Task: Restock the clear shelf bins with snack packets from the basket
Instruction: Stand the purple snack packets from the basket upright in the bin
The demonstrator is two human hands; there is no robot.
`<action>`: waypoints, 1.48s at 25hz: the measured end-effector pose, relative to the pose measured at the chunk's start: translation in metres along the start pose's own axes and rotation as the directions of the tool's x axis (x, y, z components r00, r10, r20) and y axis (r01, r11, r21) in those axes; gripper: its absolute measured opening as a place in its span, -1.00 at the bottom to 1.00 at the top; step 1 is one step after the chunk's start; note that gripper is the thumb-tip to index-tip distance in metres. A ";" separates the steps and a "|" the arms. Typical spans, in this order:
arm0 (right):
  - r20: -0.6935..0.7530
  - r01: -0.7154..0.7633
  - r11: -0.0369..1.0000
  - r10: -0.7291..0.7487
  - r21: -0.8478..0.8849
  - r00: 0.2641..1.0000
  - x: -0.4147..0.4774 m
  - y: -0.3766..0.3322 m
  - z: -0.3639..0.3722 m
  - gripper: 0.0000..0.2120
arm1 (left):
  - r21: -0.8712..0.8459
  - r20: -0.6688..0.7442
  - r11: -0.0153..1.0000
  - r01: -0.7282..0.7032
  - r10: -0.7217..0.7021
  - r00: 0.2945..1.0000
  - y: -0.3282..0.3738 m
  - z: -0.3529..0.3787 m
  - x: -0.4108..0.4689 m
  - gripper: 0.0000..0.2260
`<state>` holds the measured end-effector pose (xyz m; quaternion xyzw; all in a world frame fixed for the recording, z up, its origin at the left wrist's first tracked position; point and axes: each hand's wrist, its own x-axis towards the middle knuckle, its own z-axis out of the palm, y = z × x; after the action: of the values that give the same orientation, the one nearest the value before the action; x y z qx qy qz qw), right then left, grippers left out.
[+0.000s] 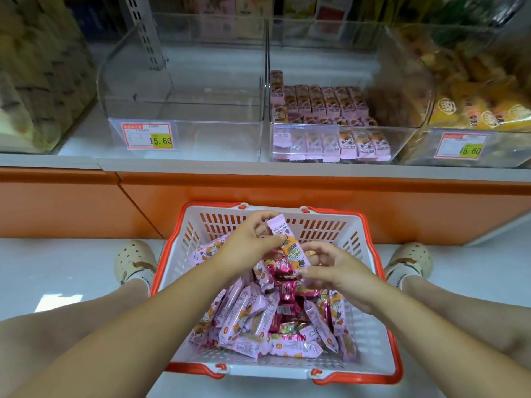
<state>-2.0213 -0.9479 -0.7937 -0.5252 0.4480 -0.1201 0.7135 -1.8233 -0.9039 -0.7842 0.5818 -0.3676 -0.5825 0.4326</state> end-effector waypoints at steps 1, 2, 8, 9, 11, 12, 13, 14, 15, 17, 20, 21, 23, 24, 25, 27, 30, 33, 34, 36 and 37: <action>-0.039 0.006 1.000 -0.007 -0.020 0.999 0.002 0.000 -0.002 -0.66 | 0.035 0.000 0.999 0.000 0.000 1.000 0.001 -0.002 0.000 -0.67; -0.087 0.025 1.000 -0.026 -0.013 0.996 0.004 -0.002 -0.005 -0.68 | 0.153 -0.001 0.988 -0.008 0.008 1.000 0.002 -0.005 0.000 -0.66; -0.232 0.220 0.911 -0.144 0.348 0.962 0.017 -0.006 -0.005 -0.65 | 0.417 0.276 0.908 0.049 -0.178 0.944 0.001 -0.006 -0.004 -0.81; -0.219 0.225 0.905 -0.152 0.360 0.964 0.018 -0.006 -0.002 -0.63 | 0.392 0.291 0.919 0.048 -0.174 0.941 0.000 0.000 -0.005 -0.85; -0.190 0.216 0.922 -0.160 0.321 0.969 0.018 -0.003 0.002 -0.59 | 0.332 0.272 0.941 0.066 -0.162 0.949 -0.003 0.007 -0.006 -0.86; -0.184 0.207 0.940 -0.160 0.270 0.970 0.017 -0.003 0.002 -0.56 | 0.304 0.249 0.949 0.085 -0.166 0.954 -0.005 0.009 -0.005 -0.82; -0.186 0.195 0.958 -0.157 0.208 0.970 0.017 -0.001 0.001 -0.52 | 0.294 0.225 0.951 0.098 -0.168 0.960 -0.006 0.008 -0.004 -0.77; -0.185 0.186 0.971 -0.157 0.150 0.970 0.017 0.000 0.000 -0.49 | 0.299 0.203 0.949 0.103 -0.169 0.965 -0.007 0.007 -0.003 -0.73; -0.188 0.182 0.977 -0.159 0.111 0.969 0.017 0.000 0.000 -0.47 | 0.311 0.190 0.945 0.102 -0.167 0.968 -0.007 0.006 -0.002 -0.71; -0.209 0.191 0.976 -0.167 0.101 0.964 0.015 -0.002 0.000 -0.49 | 0.334 0.184 0.939 0.077 -0.145 0.972 -0.008 0.006 -0.002 -0.71; -0.227 0.210 0.970 -0.178 0.124 0.957 0.010 -0.008 0.003 -0.58 | 0.391 0.165 0.920 0.024 -0.096 0.982 -0.003 0.009 -0.005 -0.70; -0.221 0.210 0.971 -0.181 0.115 0.958 0.009 -0.010 0.004 -0.59 | 0.422 0.162 0.907 0.002 -0.077 0.984 0.000 0.009 -0.006 -0.70; -0.193 0.224 0.970 -0.203 0.093 0.960 0.007 -0.017 0.005 -0.54 | 0.484 0.177 0.873 -0.060 -0.030 0.984 0.011 0.006 -0.007 -0.70; -0.199 0.242 0.966 -0.222 0.085 0.955 0.005 -0.024 0.007 -0.52 | 0.519 0.194 0.849 -0.098 -0.005 0.981 0.021 0.004 -0.007 -0.70; -0.216 0.276 0.958 -0.253 0.082 0.943 0.003 -0.036 0.006 -0.52 | 0.561 0.209 0.815 -0.146 0.031 0.977 0.036 0.001 -0.006 -0.69; -0.248 0.377 0.924 -0.350 0.071 0.904 -0.003 -0.071 0.004 -0.54 | 0.655 0.182 0.714 -0.248 0.169 0.969 0.075 -0.009 -0.003 -0.65; -0.324 0.560 0.829 -0.527 0.008 0.785 -0.007 -0.144 -0.008 -0.59 | 0.837 0.036 0.410 -0.362 0.619 0.784 0.140 -0.031 0.005 -0.65; -0.381 0.620 0.771 -0.622 -0.146 0.684 0.009 -0.209 -0.026 -0.61 | 0.918 0.051 0.210 -0.336 0.778 0.626 0.176 -0.055 0.031 -0.48; -0.394 0.598 0.778 -0.619 -0.190 0.680 0.019 -0.225 -0.031 -0.61 | 0.932 0.077 0.178 -0.316 0.755 0.651 0.180 -0.062 0.042 -0.41; -0.424 0.514 0.828 -0.558 -0.225 0.713 0.052 -0.251 -0.044 -0.62 | 0.942 0.131 0.134 -0.306 0.696 0.706 0.182 -0.072 0.063 -0.32; -0.446 0.459 0.860 -0.509 -0.224 0.736 0.071 -0.260 -0.050 -0.62 | 0.944 0.151 0.120 -0.307 0.672 0.725 0.181 -0.076 0.071 -0.30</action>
<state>-1.9411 -1.1349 -0.6099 -0.6100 0.4672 -0.4081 0.4931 -1.7303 -1.0289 -0.6456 0.6428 -0.7283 0.0222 0.2367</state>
